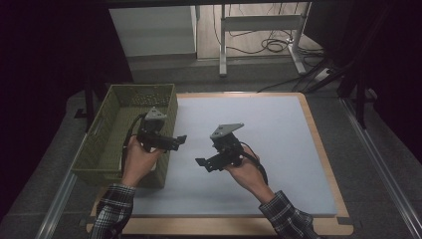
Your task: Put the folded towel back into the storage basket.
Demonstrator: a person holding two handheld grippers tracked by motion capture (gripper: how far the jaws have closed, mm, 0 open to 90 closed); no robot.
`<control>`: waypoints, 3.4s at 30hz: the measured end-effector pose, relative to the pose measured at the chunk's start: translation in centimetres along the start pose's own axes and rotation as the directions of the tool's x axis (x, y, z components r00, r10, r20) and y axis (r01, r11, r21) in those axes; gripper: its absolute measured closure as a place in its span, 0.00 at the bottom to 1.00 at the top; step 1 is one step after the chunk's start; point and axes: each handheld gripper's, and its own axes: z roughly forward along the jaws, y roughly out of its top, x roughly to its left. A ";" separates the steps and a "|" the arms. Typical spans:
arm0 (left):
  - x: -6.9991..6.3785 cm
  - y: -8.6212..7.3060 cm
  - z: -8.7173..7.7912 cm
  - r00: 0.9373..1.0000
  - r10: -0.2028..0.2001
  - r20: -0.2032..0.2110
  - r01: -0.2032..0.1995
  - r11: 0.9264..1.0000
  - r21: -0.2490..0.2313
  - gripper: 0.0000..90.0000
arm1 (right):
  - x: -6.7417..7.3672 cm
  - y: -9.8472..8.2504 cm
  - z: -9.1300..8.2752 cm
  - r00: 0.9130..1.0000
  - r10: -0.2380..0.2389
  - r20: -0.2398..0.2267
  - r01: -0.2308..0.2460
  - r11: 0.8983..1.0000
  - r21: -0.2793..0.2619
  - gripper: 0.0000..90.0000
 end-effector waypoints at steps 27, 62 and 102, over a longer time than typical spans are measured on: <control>-6.7 1.8 6.0 0.985 0.084 0.149 -0.082 0.996 -0.019 0.00 | -3.7 -6.0 -5.8 0.995 0.026 0.093 -0.027 1.000 0.015 0.07; -10.5 -5.3 5.5 0.981 0.131 0.141 -0.130 0.991 -0.015 0.00 | -6.5 -13.6 -13.3 0.975 0.106 0.195 -0.107 0.994 -0.009 0.07; -9.2 -12.3 7.3 0.994 0.072 0.086 -0.081 0.991 0.106 0.00 | -6.2 -19.9 -11.2 0.969 0.114 0.221 -0.134 0.988 0.073 0.06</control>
